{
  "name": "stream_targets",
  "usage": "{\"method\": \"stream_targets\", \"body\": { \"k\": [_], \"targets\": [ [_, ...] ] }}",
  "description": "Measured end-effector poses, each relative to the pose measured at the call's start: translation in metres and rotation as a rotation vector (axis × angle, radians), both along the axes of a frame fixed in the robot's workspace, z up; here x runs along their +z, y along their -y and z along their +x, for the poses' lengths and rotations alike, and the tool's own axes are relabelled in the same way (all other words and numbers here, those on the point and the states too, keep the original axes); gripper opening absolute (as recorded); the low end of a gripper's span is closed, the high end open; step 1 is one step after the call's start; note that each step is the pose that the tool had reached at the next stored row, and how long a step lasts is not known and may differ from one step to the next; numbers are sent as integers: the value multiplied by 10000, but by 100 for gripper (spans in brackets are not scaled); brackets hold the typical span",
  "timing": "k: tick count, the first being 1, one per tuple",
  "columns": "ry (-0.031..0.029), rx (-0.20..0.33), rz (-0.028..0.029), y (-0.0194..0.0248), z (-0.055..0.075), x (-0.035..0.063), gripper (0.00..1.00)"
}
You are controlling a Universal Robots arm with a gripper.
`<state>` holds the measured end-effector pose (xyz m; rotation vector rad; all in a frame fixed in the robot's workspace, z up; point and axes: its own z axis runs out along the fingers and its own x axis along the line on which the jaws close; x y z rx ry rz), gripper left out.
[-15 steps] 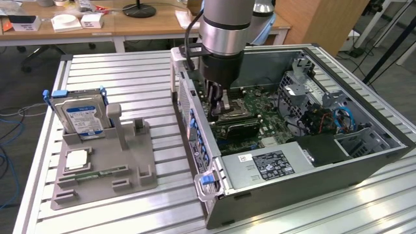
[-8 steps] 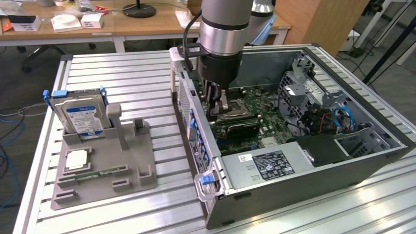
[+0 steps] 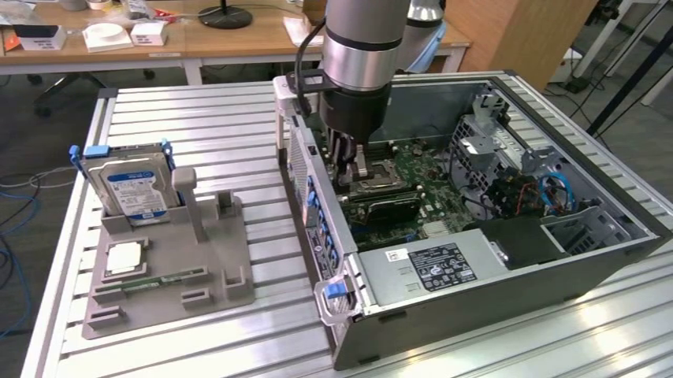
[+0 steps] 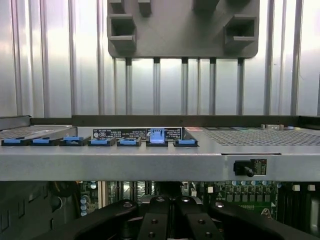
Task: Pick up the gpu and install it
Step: 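Press down on the gpu until it lock into place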
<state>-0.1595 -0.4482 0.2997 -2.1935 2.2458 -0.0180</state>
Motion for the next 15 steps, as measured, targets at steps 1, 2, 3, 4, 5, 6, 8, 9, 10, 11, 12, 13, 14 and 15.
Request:
{"method": "stream_targets", "body": {
  "k": [1, 2, 3, 4, 5, 6, 8, 9, 10, 11, 12, 13, 14, 15],
  "targets": [
    [-2, 1, 1, 1, 0, 0, 11],
    [-4, 1, 0, 2, -1, 0, 11],
    [-6, 1, 0, 2, -2, 0, 11],
    [-10, 1, 0, 3, -3, -1, 11],
    [-21, 0, 0, 4, -4, -1, 11],
    [-28, 0, 0, 5, -4, -2, 11],
    [-29, 0, 0, 10, -5, -3, 11],
    [-29, 1, 0, 12, -5, -3, 11],
    [-30, 1, 0, 13, -6, -3, 11],
    [-30, 1, 0, 15, -7, -3, 11],
    [-29, 1, 0, 17, -9, -3, 11],
    [-30, 2, 0, 19, -11, -3, 11],
    [-31, 3, 0, 22, -12, -4, 11],
    [-30, 1, -1, 23, -14, -4, 11]
  ]
}}
